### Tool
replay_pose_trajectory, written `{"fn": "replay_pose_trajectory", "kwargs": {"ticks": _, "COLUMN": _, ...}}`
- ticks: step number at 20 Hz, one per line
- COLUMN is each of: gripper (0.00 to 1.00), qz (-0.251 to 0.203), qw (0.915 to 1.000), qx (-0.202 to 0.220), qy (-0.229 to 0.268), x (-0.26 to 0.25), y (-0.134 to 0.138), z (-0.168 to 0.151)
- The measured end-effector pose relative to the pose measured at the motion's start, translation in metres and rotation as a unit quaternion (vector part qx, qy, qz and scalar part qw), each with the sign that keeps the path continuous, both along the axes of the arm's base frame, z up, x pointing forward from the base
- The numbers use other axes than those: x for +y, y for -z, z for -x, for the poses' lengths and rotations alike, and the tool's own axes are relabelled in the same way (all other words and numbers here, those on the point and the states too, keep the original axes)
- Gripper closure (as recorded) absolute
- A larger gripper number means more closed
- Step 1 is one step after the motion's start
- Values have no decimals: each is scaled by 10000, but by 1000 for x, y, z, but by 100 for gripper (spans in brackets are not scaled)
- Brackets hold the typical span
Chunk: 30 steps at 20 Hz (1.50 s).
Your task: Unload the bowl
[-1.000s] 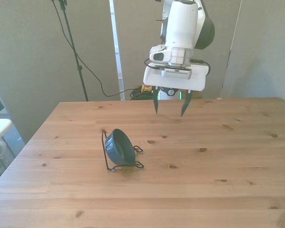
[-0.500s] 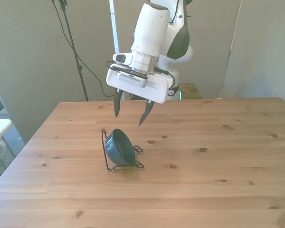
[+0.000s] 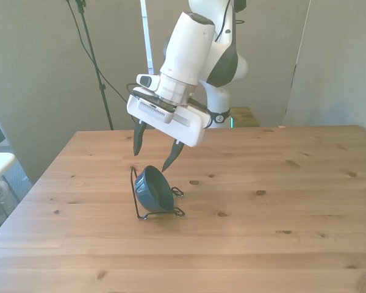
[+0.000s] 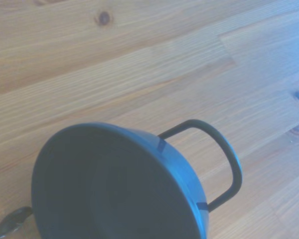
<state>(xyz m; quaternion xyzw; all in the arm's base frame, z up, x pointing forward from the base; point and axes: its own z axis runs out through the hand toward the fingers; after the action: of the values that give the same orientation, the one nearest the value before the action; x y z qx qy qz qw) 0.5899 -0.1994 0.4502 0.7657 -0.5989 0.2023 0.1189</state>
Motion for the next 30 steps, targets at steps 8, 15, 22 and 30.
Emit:
{"fn": "replay_pose_trajectory", "kwargs": {"ticks": 8, "gripper": 0, "qz": 117, "qw": 9996, "qx": 122, "qy": 214, "x": 5, "y": 20, "z": -10}}
{"fn": "replay_pose_trajectory", "kwargs": {"ticks": 15, "gripper": 100, "qz": 157, "qw": 9993, "qx": 177, "qy": 284, "x": -4, "y": 28, "z": -13}}
{"fn": "replay_pose_trajectory", "kwargs": {"ticks": 22, "gripper": 100, "qz": 184, "qw": 9990, "qx": 243, "qy": 323, "x": -8, "y": 30, "z": -12}}
{"fn": "replay_pose_trajectory", "kwargs": {"ticks": 30, "gripper": 100, "qz": 205, "qw": 9989, "qx": 268, "qy": 339, "x": -10, "y": 31, "z": -12}}
